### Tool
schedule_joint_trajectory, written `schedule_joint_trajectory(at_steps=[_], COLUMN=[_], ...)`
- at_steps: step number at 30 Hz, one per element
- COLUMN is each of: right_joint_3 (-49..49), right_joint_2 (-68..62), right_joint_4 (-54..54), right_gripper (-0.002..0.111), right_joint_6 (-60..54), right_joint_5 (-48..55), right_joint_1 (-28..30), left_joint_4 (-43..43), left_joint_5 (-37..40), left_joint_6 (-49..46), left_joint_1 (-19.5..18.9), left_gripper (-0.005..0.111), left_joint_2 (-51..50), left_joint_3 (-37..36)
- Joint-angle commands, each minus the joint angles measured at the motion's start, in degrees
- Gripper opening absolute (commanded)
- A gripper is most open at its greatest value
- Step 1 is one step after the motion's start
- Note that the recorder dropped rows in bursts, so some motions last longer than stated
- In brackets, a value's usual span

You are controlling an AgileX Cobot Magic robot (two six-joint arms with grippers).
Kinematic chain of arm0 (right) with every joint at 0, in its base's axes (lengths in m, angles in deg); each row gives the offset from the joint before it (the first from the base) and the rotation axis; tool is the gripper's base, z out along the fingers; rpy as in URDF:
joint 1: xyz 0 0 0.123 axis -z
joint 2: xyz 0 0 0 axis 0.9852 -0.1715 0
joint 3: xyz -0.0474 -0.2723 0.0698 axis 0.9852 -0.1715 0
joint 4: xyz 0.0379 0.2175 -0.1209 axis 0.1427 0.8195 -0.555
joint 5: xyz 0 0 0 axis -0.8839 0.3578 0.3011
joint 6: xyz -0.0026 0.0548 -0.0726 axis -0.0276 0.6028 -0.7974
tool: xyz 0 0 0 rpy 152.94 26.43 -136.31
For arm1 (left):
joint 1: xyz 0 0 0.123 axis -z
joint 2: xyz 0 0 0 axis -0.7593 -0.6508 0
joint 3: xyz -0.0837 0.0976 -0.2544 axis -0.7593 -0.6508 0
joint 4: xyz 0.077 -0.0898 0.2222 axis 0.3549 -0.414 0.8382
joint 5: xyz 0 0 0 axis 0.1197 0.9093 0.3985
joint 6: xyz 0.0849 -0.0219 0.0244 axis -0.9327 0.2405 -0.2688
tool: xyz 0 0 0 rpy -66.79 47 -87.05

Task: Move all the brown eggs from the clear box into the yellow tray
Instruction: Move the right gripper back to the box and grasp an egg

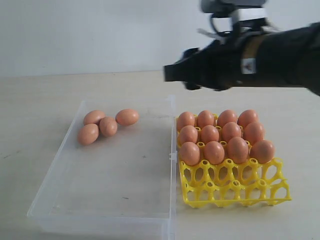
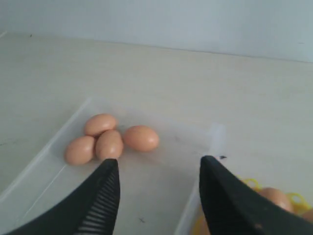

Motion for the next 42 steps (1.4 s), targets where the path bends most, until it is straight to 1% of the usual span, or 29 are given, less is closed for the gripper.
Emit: schedule_joint_trajectory(at_steps=[1,3,5,8,16,19,22,26,30,42], right_joint_3=[11.34,17.1,23.57,34.88,59.55,67.64,73.46,78.24,80.4,81.09], right_joint_2=[-13.32,-19.25,-24.98,-33.51,-48.06,-53.04,-56.92,-60.61,-62.79,-66.3], right_joint_4=[4.64,11.22,17.63,23.22,23.66,23.97,24.42,24.9,24.58,22.9], right_gripper=[0.049,0.049,0.049,0.049,0.049,0.054,0.059,0.059,0.058,0.058], right_joint_6=[-4.73,-10.99,-19.06,-24.91,-28.75,-28.85,-28.85,-28.85,-28.12,-26.79], right_joint_5=[6.26,10.86,18.09,29.64,41.91,46.27,49.27,49.78,49.57,47.97], right_joint_1=[-5.77,-6.86,-7.63,-8.47,-8.84,-8.84,-8.84,-8.84,-8.52,-7.34], left_joint_4=[-0.14,-0.14,-0.14,-0.14,-0.14,-0.14,-0.14,-0.14,-0.14,-0.14], left_joint_5=[-0.52,-0.52,-0.52,-0.52,-0.52,-0.52,-0.52,-0.52,-0.52,-0.52], left_joint_6=[0.28,0.28,0.28,0.28,0.28,0.28,0.28,0.28,0.28,0.28], left_joint_1=[0.32,0.32,0.32,0.32,0.32,0.32,0.32,0.32,0.32,0.32], left_gripper=[0.0,0.0,0.0,0.0,0.0,0.0,0.0,0.0,0.0,0.0], left_joint_2=[0.32,0.32,0.32,0.32,0.32,0.32,0.32,0.32,0.32,0.32], left_joint_3=[0.23,0.23,0.23,0.23,0.23,0.23,0.23,0.23,0.23,0.23])
